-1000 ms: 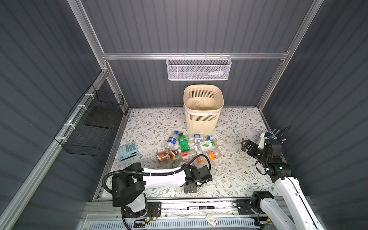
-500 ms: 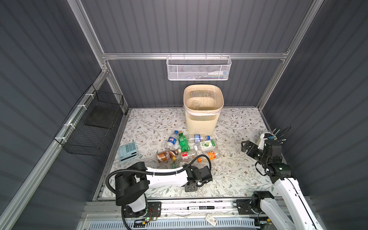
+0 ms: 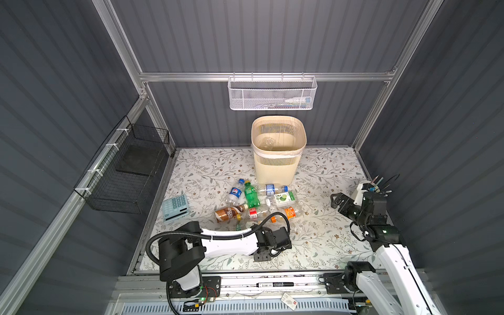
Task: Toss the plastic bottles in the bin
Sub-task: 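Lift the clear bottle over the bin and open the left gripper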
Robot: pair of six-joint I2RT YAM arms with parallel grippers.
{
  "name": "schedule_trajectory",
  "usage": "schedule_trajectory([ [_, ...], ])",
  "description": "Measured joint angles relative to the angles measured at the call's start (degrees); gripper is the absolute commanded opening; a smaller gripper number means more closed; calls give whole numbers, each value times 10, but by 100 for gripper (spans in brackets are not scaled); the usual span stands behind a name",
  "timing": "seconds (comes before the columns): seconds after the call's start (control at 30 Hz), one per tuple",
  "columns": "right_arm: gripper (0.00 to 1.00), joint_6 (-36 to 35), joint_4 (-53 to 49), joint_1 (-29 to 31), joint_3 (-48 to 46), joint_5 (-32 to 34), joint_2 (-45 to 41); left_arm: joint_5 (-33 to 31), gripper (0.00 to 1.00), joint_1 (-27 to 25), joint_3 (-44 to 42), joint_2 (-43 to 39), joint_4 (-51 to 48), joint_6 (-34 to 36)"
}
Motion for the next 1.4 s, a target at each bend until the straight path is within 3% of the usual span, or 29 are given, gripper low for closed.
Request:
schedule_trajectory([
  [0.1,99,0,0,-2,0,-2,0,6,34,0,0,-4,4,-2],
  [0.33,99,2,0,-6,0,-9,3,5,30,0,-1,-74,35,-15],
  [0.6,99,2,0,-7,4,-14,12,-114,28,8,84,-180,61,8],
  [0.77,99,2,5,-7,28,-13,9,-181,29,15,164,-254,194,111],
  [0.93,99,4,15,-7,33,-12,-10,-141,28,54,217,-286,389,204],
  [1.07,99,8,16,-7,33,-11,-25,-55,28,160,280,-230,474,185],
  [1.2,99,14,17,-7,38,-22,-23,57,37,294,416,-72,503,76],
  [1.3,99,12,12,-7,53,-42,-5,127,56,350,574,86,449,-4],
  [1.4,99,5,-4,-7,73,-48,11,165,87,373,680,192,355,-60],
])
